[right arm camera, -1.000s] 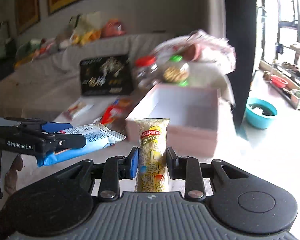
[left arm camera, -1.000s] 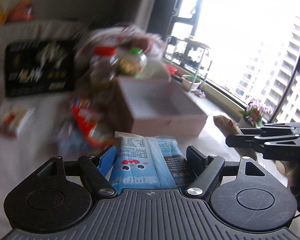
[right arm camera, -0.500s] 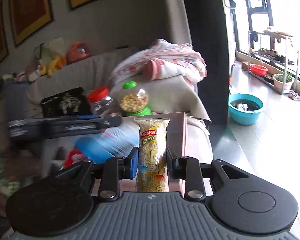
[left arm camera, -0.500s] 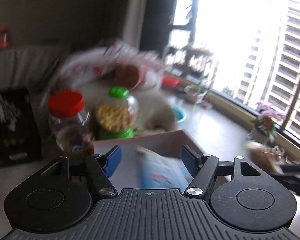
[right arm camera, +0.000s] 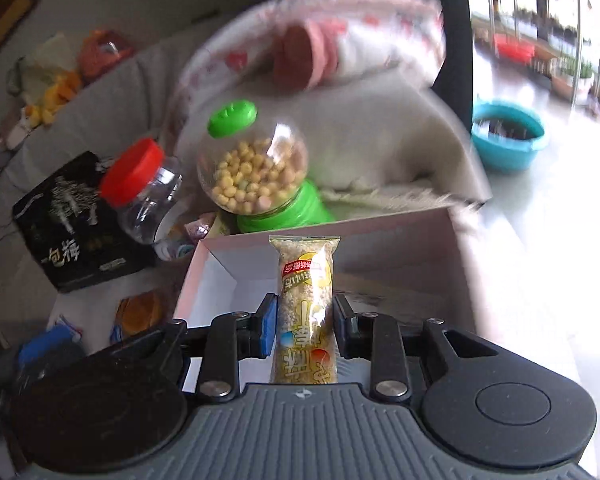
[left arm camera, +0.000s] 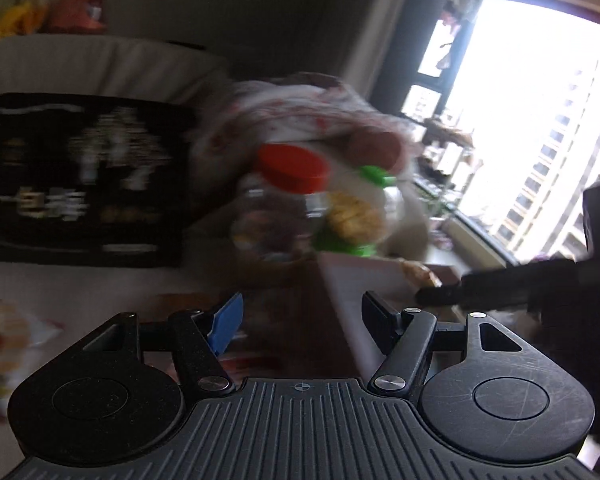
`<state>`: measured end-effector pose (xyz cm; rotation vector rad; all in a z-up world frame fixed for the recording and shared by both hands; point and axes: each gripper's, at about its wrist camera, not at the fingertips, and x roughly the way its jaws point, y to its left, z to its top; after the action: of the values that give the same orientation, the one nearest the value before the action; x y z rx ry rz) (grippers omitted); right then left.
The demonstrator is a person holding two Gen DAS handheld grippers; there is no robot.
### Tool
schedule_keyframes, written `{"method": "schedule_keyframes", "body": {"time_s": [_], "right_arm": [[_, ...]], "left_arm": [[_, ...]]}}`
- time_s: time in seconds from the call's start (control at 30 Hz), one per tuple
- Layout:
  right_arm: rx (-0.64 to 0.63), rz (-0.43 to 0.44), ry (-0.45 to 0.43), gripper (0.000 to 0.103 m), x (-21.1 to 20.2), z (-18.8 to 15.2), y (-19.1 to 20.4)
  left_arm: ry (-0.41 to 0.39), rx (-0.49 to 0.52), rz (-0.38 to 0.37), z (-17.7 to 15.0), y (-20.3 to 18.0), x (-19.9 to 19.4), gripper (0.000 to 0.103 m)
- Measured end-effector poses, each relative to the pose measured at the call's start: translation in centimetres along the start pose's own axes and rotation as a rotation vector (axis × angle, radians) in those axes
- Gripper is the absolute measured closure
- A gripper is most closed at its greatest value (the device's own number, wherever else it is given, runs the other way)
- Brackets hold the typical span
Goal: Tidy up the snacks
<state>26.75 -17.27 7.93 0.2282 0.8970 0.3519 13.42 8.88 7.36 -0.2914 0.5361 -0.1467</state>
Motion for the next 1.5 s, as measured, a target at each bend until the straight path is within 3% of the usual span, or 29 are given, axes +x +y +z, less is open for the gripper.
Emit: {"method": "schedule_keyframes", "body": {"time_s": [0.07,0.2,0.3,0.43,0.53,0.73,0.9,0.97,1.1,1.2,1.27,1.3,1.33,1.5], "right_arm": [[-0.003,0.0,0.013,0.071,1.3,0.2,0.8],[-0.101,-0.053,-0.031,0.051,0.5,-0.6,3.2],[-0.178,-0.066,-0.059,0.048,-0.7,-1.4,5.3],[-0.233,0.006,-0.056,0.046,-2.2,-2.6,8.5],[-0.308,0.062,-0.043,0.041,-2.3,-4.2,11.7],[-0.42,0.142,0.03,0.039,-0.6,-7.5,16.9],[-0.366,0.134,0.087,0.034,2.6,-5.4,18.6],[-0.326,0.095,0.1,0.033,4.5,-4.0,18.7],[-0.286,-0.006,0.145,0.032,9.2,-2.6,18.9],[-0.284,-0.041,0.184,0.033,11.8,-2.8,19.1],[-0.269,-0.044,0.21,0.04,12.9,-3.3,19.2],[-0.279,-0.052,0.199,0.048,12.8,-3.7,19.4],[-0.303,-0.057,0.195,0.049,12.6,-4.1,19.8],[-0.34,0.128,0.286,0.05,9.3,-6.5,20.5]], "left_arm": [[-0.013,-0.019,0.066,0.1,3.2,-0.9,0.032],[-0.049,-0.111,0.163,0.5,9.9,-3.6,0.032],[-0.1,-0.178,0.262,0.9,14.6,-5.2,0.032],[-0.135,-0.277,0.366,1.3,20.1,-5.8,0.032],[-0.093,-0.279,0.335,1.6,22.0,-4.6,0.032],[0.032,-0.112,0.322,0.4,20.6,-2.1,0.032],[0.102,0.024,0.282,-1.8,18.0,-1.9,0.032],[0.103,0.073,0.283,-2.8,17.0,-2.4,0.032],[0.113,0.057,0.231,-4.1,15.8,-4.0,0.032],[0.086,0.062,0.236,-5.1,14.4,-5.9,0.033],[0.047,0.049,0.212,-5.4,13.3,-7.2,0.033],[0.03,0.035,0.175,-5.5,12.8,-8.0,0.033],[0.021,0.023,0.14,-5.6,12.5,-8.4,0.033],[0.002,-0.036,0.049,-6.1,11.6,-10.0,0.033]]}}
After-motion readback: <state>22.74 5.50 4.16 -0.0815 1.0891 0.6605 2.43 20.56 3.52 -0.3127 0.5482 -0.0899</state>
